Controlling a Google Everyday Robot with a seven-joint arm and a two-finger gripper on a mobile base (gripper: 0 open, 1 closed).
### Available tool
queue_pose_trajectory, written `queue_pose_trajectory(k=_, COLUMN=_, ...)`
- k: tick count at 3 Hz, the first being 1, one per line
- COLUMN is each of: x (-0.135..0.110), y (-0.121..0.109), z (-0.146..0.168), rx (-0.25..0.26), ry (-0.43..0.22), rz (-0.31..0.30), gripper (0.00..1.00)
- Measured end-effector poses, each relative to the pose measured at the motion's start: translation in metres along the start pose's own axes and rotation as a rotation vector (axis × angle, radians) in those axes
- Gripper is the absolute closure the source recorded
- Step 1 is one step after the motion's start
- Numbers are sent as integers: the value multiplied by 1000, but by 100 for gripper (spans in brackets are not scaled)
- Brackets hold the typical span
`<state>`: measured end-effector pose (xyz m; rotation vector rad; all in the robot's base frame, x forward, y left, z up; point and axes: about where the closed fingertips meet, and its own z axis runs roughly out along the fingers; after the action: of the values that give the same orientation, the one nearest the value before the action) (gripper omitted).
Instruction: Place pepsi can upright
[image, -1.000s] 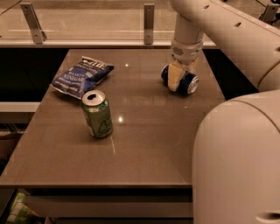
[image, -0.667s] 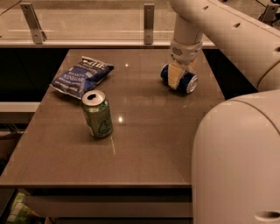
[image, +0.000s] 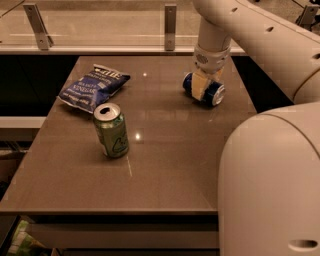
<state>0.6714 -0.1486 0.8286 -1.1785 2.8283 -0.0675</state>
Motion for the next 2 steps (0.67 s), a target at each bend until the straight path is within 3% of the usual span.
queue_pose_trajectory(k=2, x=-2, y=0, z=0, rx=2, ry=-10, rz=0, gripper=100)
